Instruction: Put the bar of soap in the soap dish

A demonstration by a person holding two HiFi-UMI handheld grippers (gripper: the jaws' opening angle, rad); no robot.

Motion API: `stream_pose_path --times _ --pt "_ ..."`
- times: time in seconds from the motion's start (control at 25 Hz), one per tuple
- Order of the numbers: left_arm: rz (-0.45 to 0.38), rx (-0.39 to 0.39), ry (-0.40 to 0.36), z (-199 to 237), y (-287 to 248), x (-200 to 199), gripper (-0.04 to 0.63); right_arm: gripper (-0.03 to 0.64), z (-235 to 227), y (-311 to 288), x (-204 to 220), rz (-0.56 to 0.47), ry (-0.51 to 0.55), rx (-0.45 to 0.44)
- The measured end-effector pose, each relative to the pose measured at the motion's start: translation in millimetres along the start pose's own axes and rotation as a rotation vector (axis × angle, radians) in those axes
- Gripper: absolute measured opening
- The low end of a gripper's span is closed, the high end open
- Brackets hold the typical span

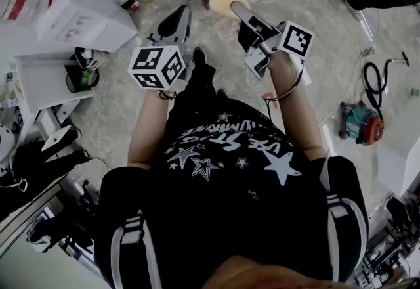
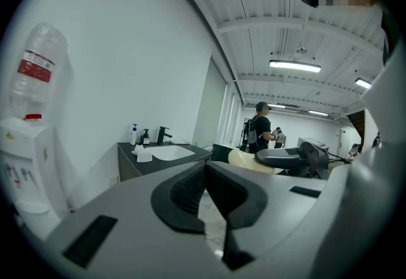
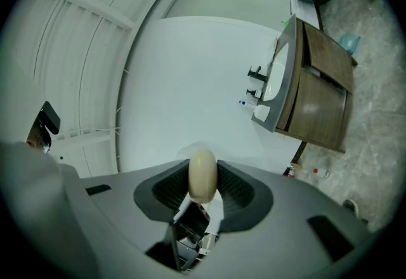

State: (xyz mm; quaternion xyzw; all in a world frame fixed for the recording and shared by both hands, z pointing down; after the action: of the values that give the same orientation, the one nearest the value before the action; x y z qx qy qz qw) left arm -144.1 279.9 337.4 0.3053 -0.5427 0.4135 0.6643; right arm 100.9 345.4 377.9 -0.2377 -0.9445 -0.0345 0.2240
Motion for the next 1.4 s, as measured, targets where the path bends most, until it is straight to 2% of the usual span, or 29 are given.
stream_pose_path --times 0.2,0.56,1.0,1.4 --pt "0.005 0.026 0.005 23.4 -28.6 -0.3 0.011 0.132 -12.4 -16.8 -19.0 -0.018 -0.002 0.013" --pt "0.011 0.067 0.03 105.4 -88.6 -17.9 0.011 0.132 -32.1 -94.5 -66.9 -0.038 -0.017 0.049" --pt "0.006 0.079 0.069 208.1 -142.1 -37.0 0.011 0.132 -49.7 -202.6 -115.7 -0.039 -0.037 0.061" --pt "-0.006 0.12 0.093 259.4 -168.0 -62.5 0.011 0.132 -39.4 -255.1 -140.9 -0.064 -0.03 0.077"
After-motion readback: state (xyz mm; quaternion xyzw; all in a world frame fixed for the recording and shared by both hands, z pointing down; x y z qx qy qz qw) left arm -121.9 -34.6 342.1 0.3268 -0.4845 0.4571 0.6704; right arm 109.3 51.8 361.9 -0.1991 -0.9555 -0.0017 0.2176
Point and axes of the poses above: the fingertips, and each gripper's own axes: y backward along the fingers, z to its left, x out of its underside, the point moved 10 cm from there along y, backward along the fingers, and after that the axes turned 9 degrees about x, right-handed, at the moved point
